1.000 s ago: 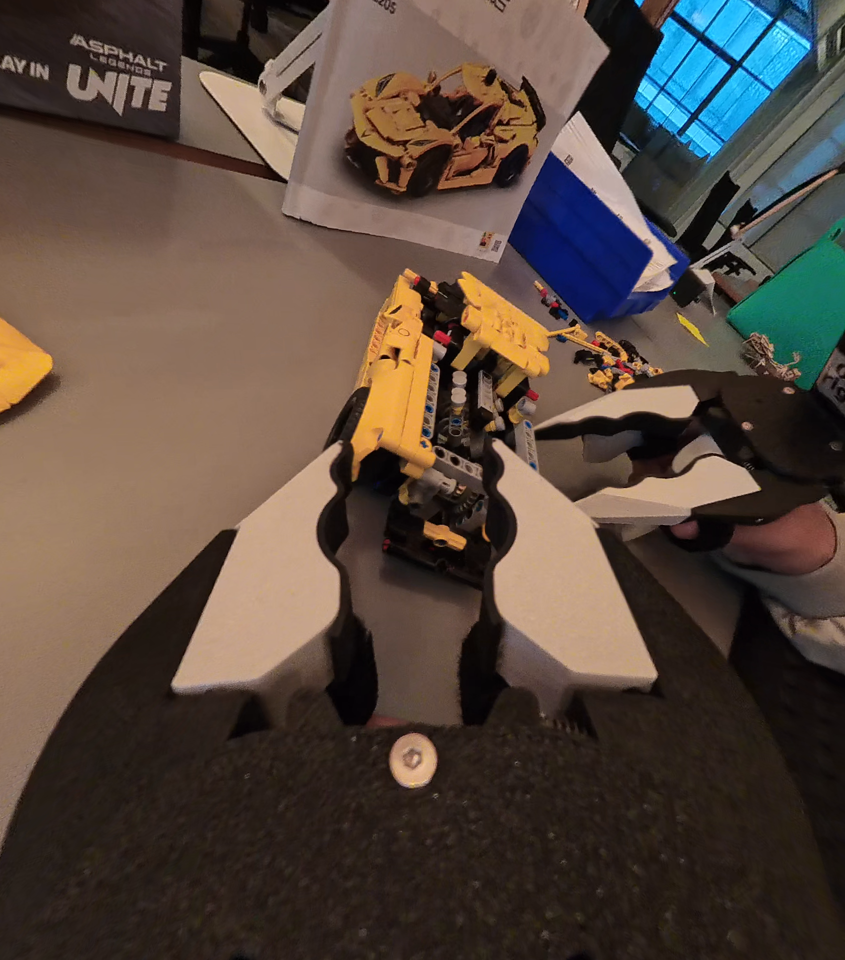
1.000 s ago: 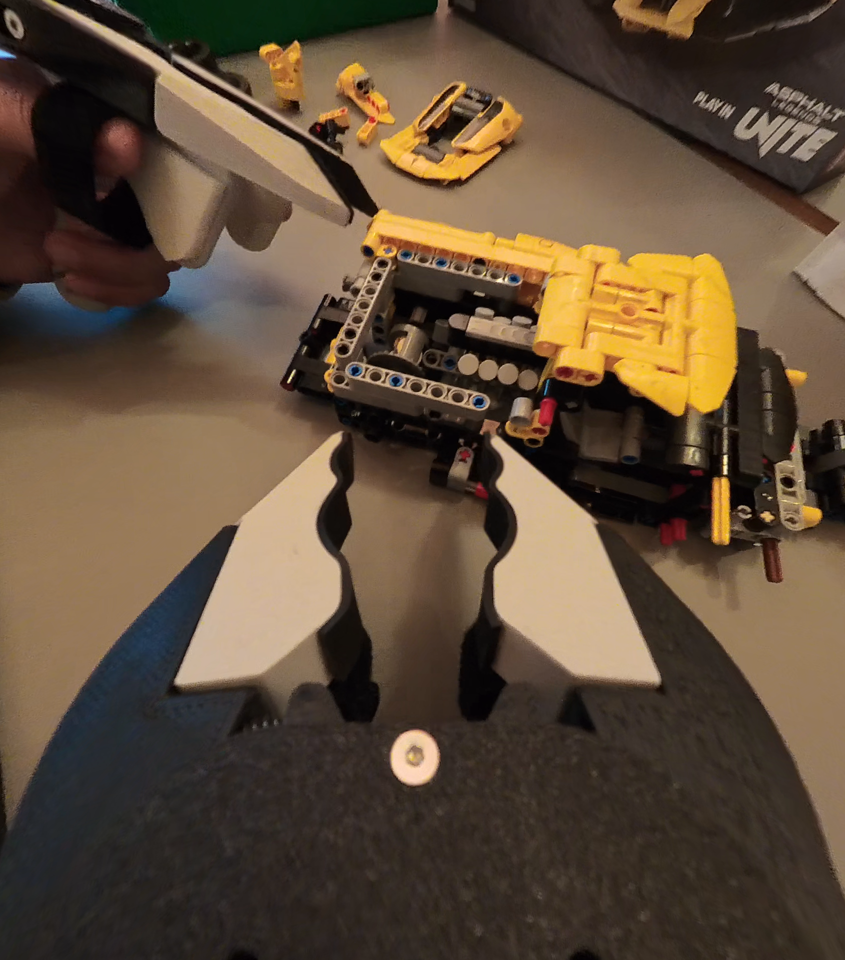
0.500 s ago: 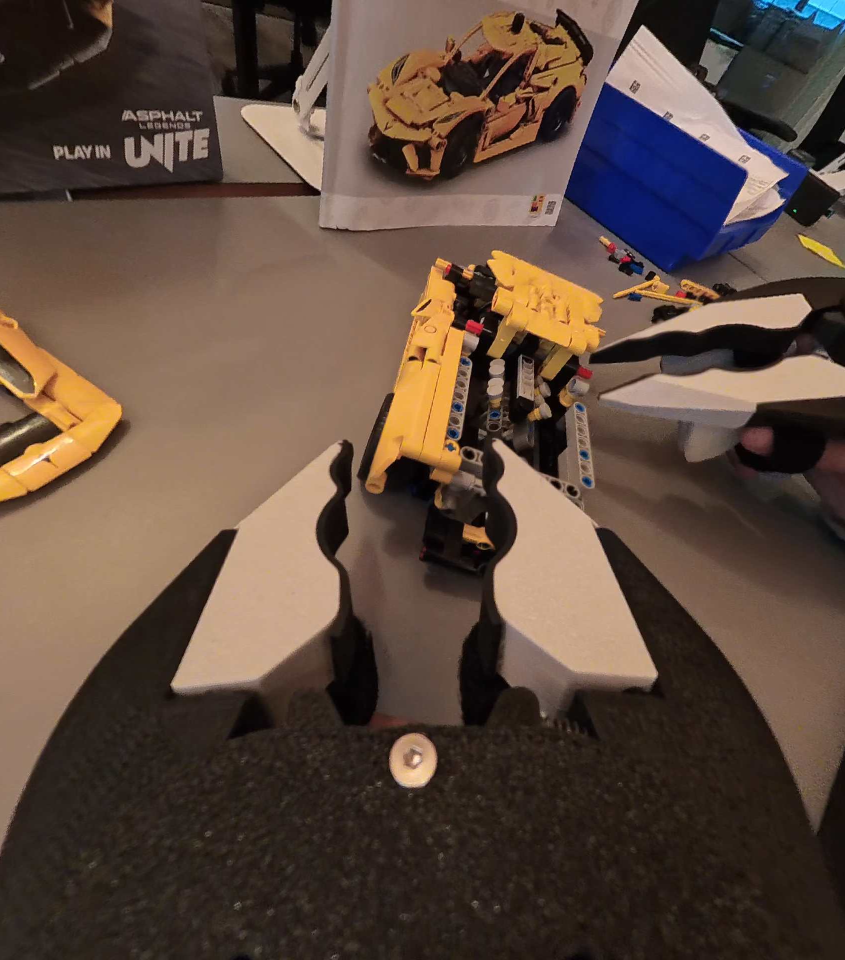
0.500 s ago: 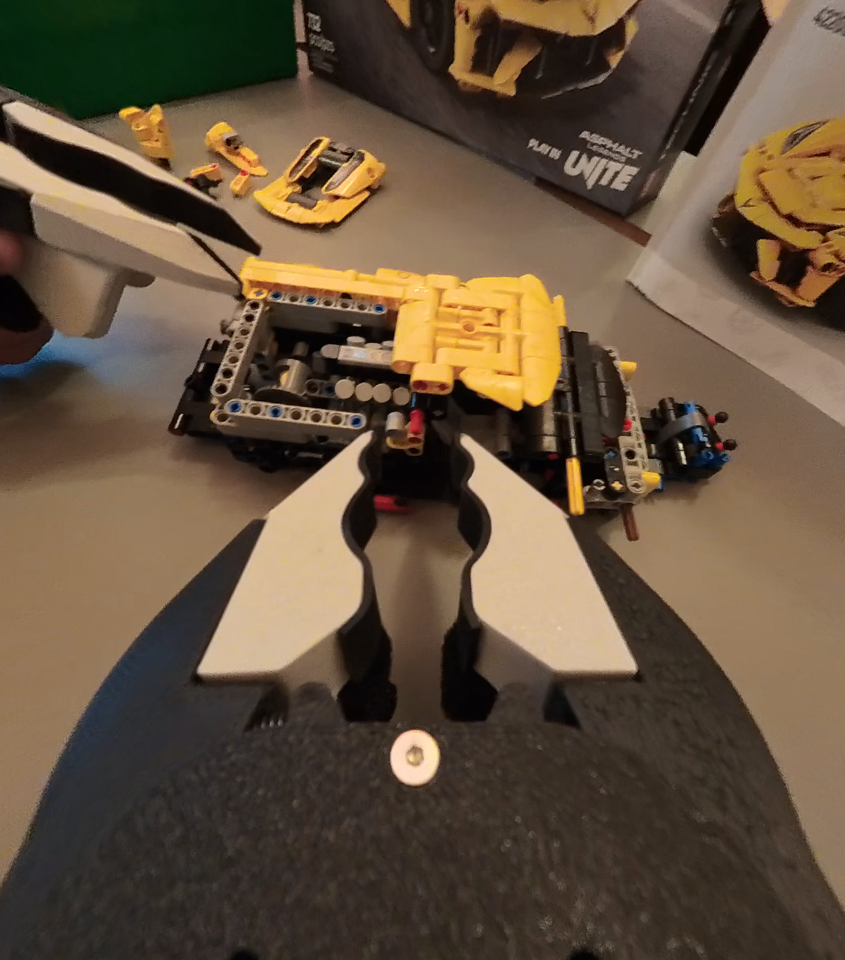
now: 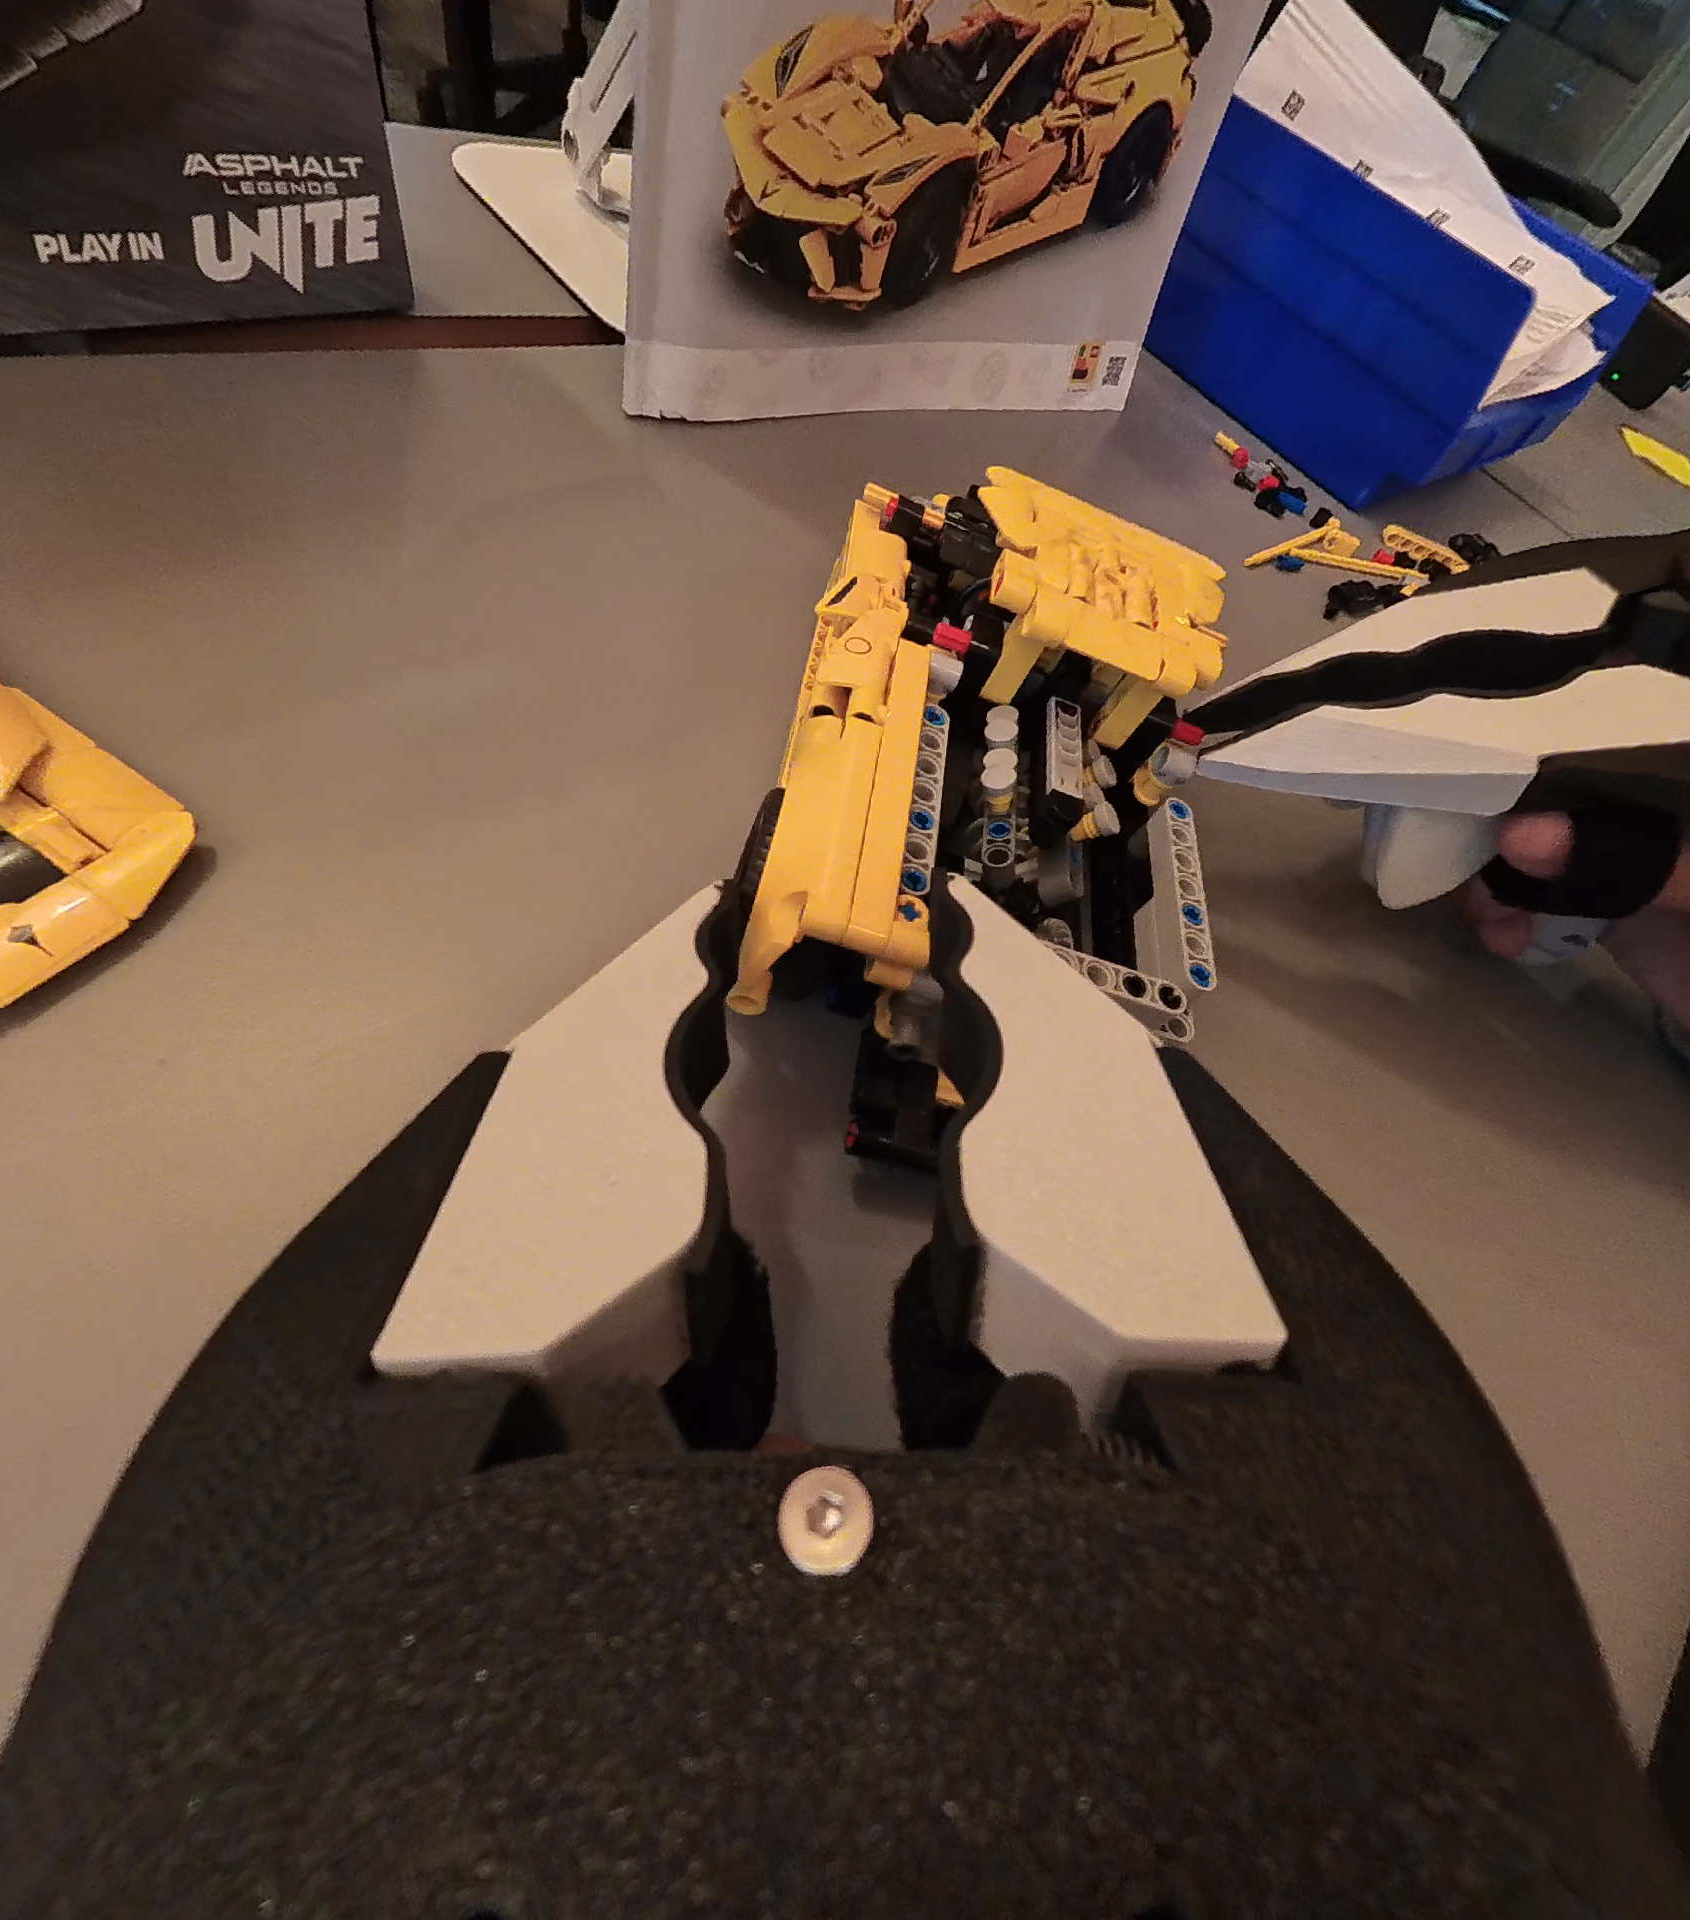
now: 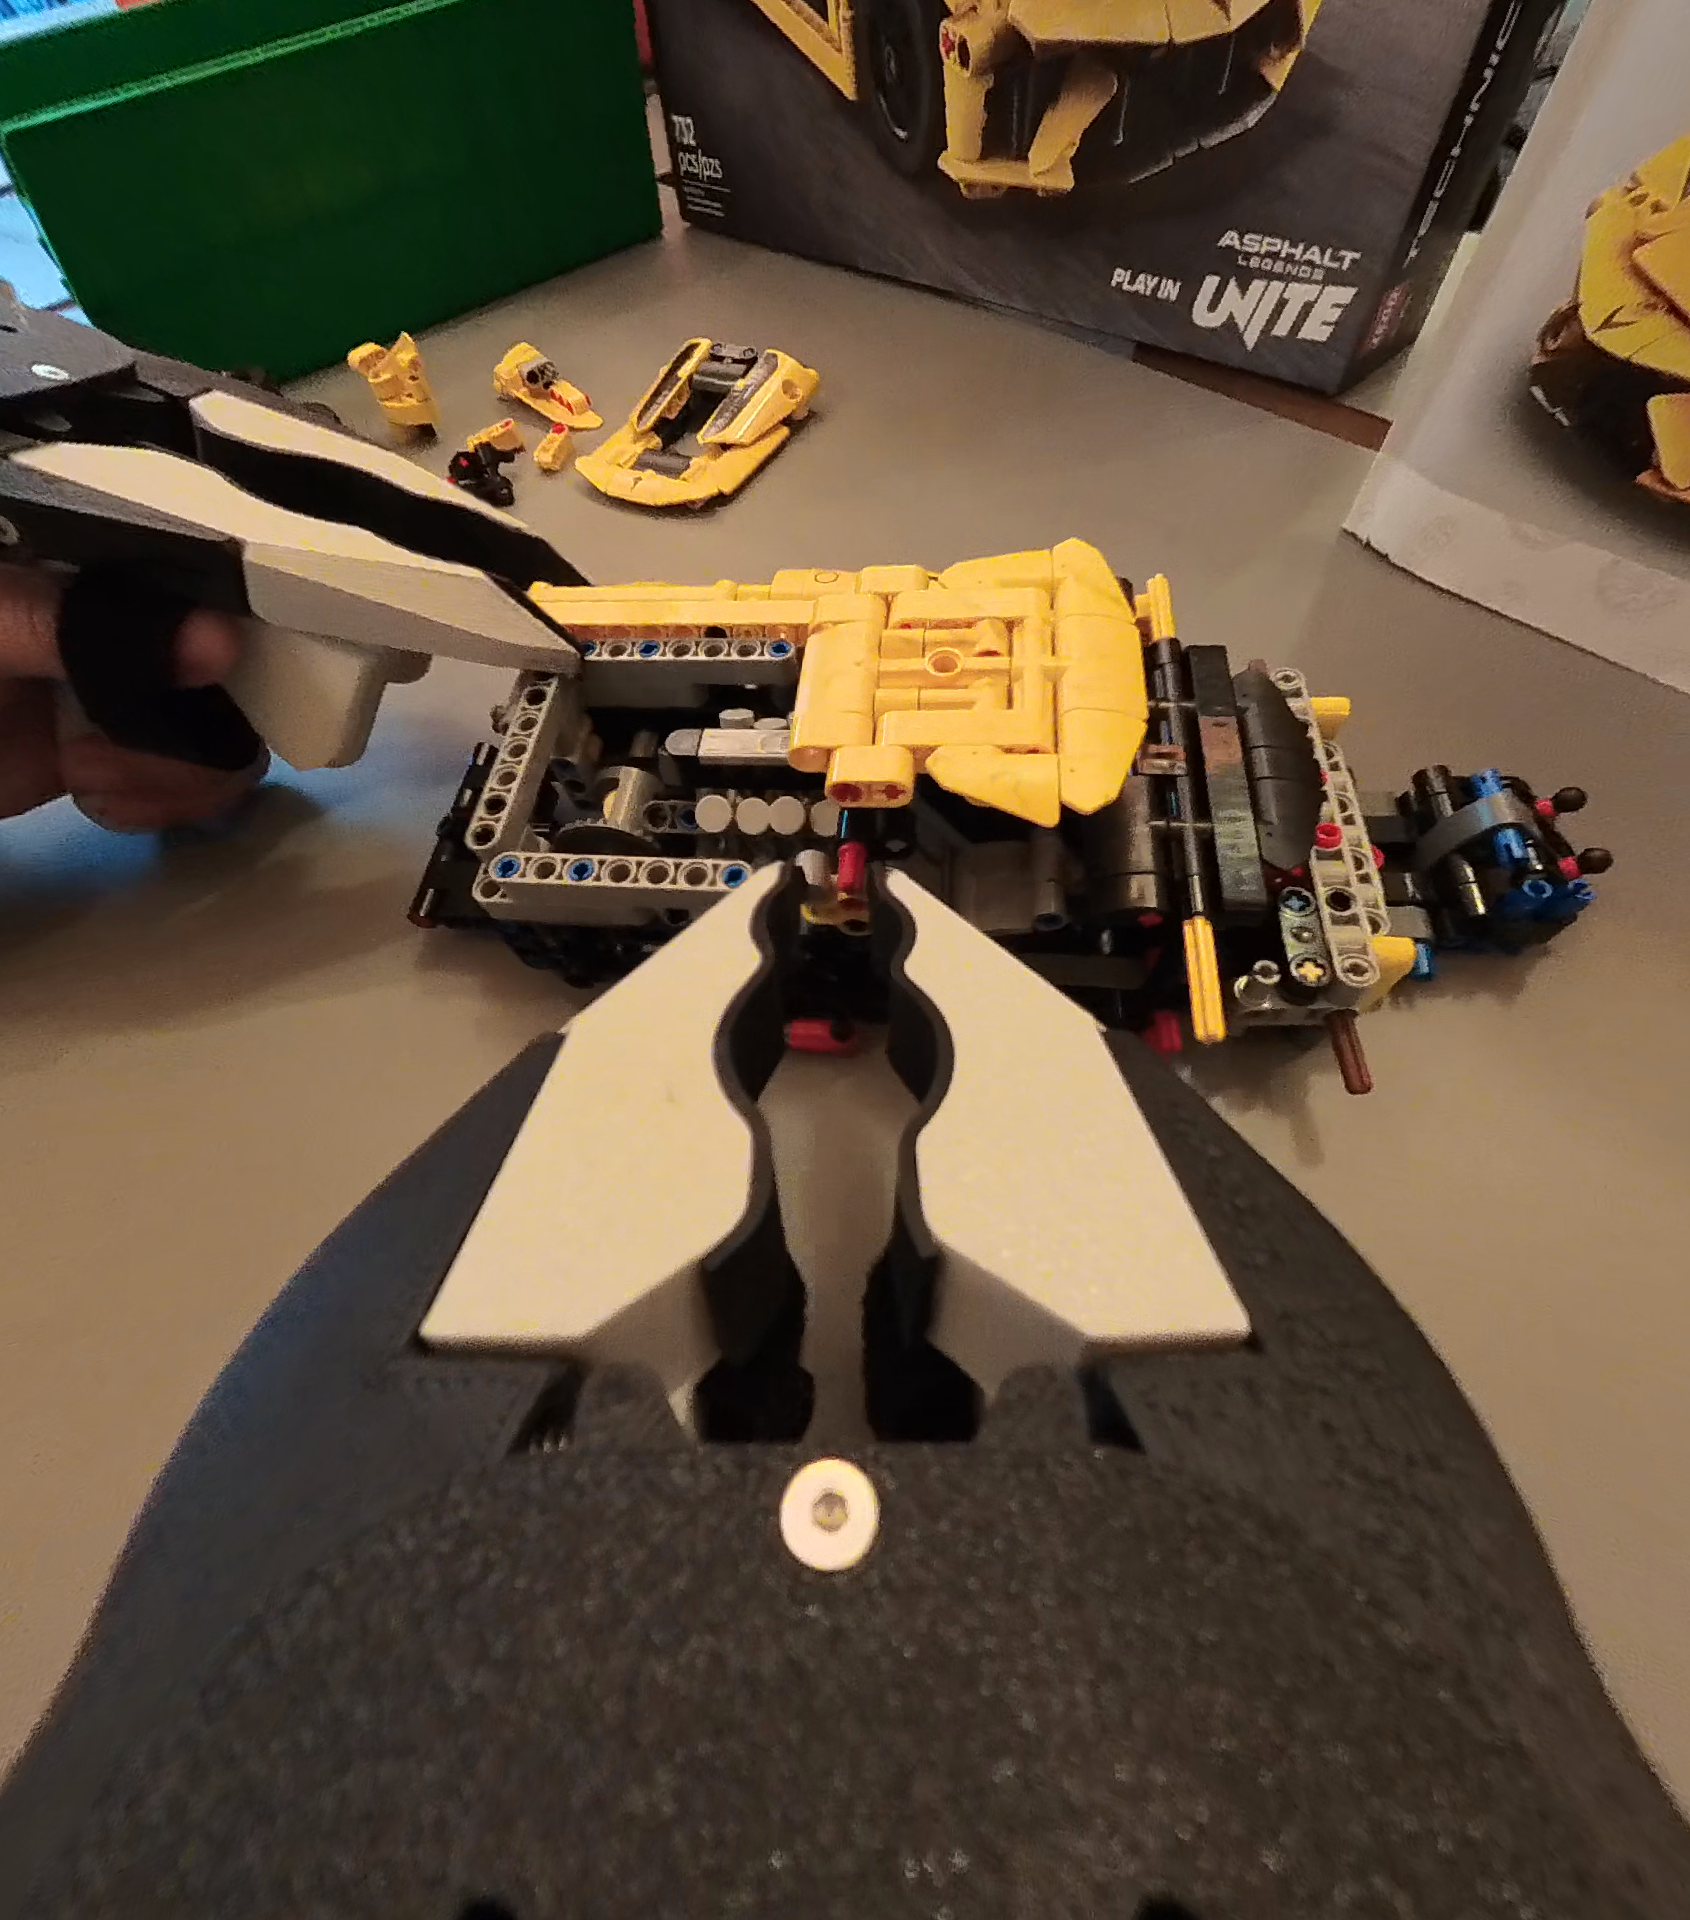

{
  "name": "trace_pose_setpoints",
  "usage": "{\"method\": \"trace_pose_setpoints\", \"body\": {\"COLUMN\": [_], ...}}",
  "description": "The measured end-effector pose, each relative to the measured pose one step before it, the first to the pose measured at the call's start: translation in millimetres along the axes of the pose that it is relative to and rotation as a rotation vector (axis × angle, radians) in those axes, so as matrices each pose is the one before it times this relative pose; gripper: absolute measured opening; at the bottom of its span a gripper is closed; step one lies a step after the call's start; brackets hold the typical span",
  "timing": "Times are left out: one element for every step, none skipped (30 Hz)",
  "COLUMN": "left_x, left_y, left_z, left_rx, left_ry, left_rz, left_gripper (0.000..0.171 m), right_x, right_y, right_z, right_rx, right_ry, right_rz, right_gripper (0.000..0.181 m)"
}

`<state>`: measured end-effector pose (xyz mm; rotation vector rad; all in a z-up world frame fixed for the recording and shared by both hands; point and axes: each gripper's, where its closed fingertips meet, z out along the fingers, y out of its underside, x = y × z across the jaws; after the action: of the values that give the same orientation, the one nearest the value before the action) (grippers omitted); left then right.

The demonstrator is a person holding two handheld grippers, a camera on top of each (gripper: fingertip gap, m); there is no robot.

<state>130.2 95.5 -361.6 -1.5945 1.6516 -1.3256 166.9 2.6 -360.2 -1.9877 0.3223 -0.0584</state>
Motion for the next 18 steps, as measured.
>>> {"method": "trace_pose_setpoints", "body": {"left_x": [0.00, 0.29, 0.37, 0.42, 0.43, 0.08, 0.05, -0.03, 0.04, -0.05, 0.04, 0.08, -0.01, 0.03, -0.02, 0.07, -0.01, -0.03], "left_y": [0.01, -0.09, -0.05, -0.13, -0.15, -0.05, -0.04, -0.01, 0.08, 0.03, 0.13, -0.01, 0.01, -0.01, 0.00, 0.02, 0.02, -0.02], "left_z": [-0.06, 0.00, -0.10, -0.11, -0.02, -0.09, -0.10, 0.02, -0.05, -0.08, -0.16, -0.05, -0.09, -0.08, -0.03, -0.04, 0.08, -0.05], "left_rx": [-0.00097, -0.00130, -0.00127, -0.00047, 0.00107, 0.00063, 0.00047, 0.00011, -0.00057, -0.00080, -0.00067, -0.00047, -0.00067, -0.00054, -0.00006, -0.00022, -0.00091, -0.00086], "left_ry": [-0.0010, -0.0035, -0.0045, -0.0052, -0.0049, -0.0041, -0.0008, 0.0014, 0.0021, 0.0016, 0.0005, 0.0001, -0.0001, -0.0002, 0.0000, 0.0002, 0.0002, 0.0002], "left_rz": [0.0028, 0.0102, 0.0135, 0.0130, 0.0130, 0.0090, 0.0026, -0.0028, -0.0036, -0.0019, -0.0006, 0.0006, 0.0001, -0.0005, -0.0011, -0.0020, -0.0015, -0.0005], "left_gripper": [0.035, 0.035, 0.034, 0.034, 0.032, 0.032, 0.032, 0.032, 0.032, 0.032, 0.032, 0.032, 0.032, 0.032, 0.032, 0.032, 0.032, 0.032], "right_x": [1.60, 1.97, 1.53, 0.94, -0.45, -1.21, -0.28, 1.13, 2.30, 1.74, -0.24, -1.54, -2.62, -3.56, -3.61, -2.14, 0.45, 1.26], "right_y": [-0.23, -0.31, -1.08, -2.33, -1.34, 0.15, 0.45, 1.09, 1.77, 0.93, 0.30, 0.09, 0.23, 0.38, 0.52, 1.45, 1.51, 0.29], "right_z": [0.04, -0.49, -0.86, -0.78, -0.23, 0.19, 0.10, -0.18, -0.49, -0.39, -0.09, 0.14, 0.47, 0.89, 1.19, 1.66, 1.42, 0.82], "right_rx": [0.0031, 0.0032, 0.0072, 0.0162, 0.0089, -0.0003, -0.0012, -0.0043, -0.0096, -0.0047, -0.0003, 0.0009, 0.0000, -0.0023, -0.0051, -0.0115, -0.0126, -0.0041], "right_ry": [0.0039, 0.0067, 0.0040, 0.0013, -0.0090, -0.0147, -0.0094, 0.0000, 0.0079, 0.0053, -0.0043, -0.0112, -0.0139, -0.0173, -0.0138, -0.0031, 0.0144, 0.0206], "right_rz": [0.0112, 0.0086, 0.0033, 0.0069, 0.0133, 0.0176, 0.0159, 0.0080, 0.0007, -0.0009, 0.0021, 0.0047, 0.0019, -0.0039, -0.0070, -0.0077, -0.0111, -0.0128], "right_gripper": [0.014, 0.016, 0.017, 0.019, 0.020, 0.020, 0.020, 0.019, 0.019, 0.018, 0.018, 0.018, 0.019, 0.020, 0.022, 0.022, 0.023, 0.022]}}
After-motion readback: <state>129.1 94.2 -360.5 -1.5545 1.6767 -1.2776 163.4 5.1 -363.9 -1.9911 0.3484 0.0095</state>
